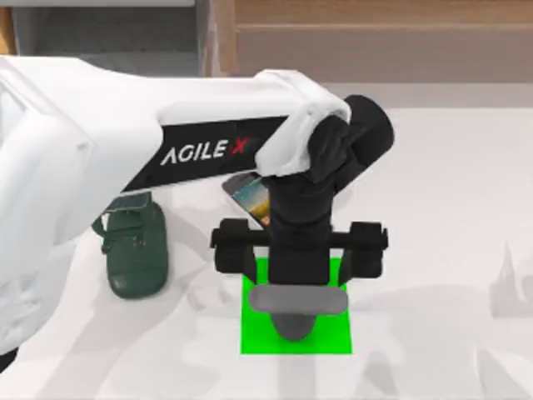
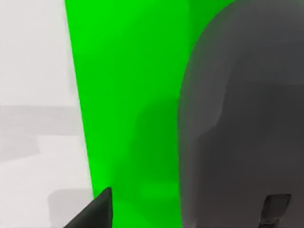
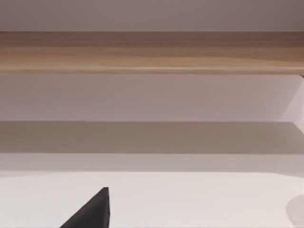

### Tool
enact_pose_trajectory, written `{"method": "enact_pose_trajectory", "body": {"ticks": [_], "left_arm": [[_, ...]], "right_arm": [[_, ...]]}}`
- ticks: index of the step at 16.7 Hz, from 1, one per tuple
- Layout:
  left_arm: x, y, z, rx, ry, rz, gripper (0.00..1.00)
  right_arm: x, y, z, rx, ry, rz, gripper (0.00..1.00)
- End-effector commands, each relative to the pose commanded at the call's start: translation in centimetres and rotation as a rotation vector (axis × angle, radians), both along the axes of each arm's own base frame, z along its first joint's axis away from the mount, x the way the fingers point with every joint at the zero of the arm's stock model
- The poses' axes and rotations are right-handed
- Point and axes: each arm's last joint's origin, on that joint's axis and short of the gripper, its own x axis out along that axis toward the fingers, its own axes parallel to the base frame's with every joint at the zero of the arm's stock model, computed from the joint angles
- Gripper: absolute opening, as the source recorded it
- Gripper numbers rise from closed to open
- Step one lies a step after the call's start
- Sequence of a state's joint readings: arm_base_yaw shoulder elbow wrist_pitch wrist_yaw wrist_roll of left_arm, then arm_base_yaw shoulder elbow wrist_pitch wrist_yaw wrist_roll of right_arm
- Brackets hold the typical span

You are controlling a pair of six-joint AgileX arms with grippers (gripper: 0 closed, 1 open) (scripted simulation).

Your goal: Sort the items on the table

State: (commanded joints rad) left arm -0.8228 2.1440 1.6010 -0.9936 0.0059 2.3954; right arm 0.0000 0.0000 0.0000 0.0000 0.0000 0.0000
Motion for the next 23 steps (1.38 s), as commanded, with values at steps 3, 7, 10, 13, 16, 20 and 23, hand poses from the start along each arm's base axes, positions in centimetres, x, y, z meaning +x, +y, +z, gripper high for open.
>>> {"method": "enact_pose_trajectory", "body": {"ticks": [3,7,10,13,16,20,23], "left_arm": [[1.9,0.0,2.8,-0.035,-0.093,-0.103,1.00],[5.0,0.5,7.1,-0.041,-0.225,-0.320,1.00],[7.0,1.4,9.5,-0.002,-0.279,-0.539,1.00],[8.6,2.4,10.1,0.050,-0.256,-0.791,1.00],[9.6,3.2,8.8,0.073,-0.153,-1.058,1.00],[10.1,3.5,5.0,0.025,0.040,-1.403,1.00],[10.1,3.1,2.3,-0.046,0.151,-1.633,1.00]], "right_arm": [[0.0,0.0,0.0,0.000,0.000,0.000,1.00],[0.0,0.0,0.0,0.000,0.000,0.000,1.00],[0.0,0.0,0.0,0.000,0.000,0.000,1.00],[0.0,0.0,0.0,0.000,0.000,0.000,1.00],[0.0,0.0,0.0,0.000,0.000,0.000,1.00],[0.0,0.0,0.0,0.000,0.000,0.000,1.00],[0.0,0.0,0.0,0.000,0.000,0.000,1.00]]}}
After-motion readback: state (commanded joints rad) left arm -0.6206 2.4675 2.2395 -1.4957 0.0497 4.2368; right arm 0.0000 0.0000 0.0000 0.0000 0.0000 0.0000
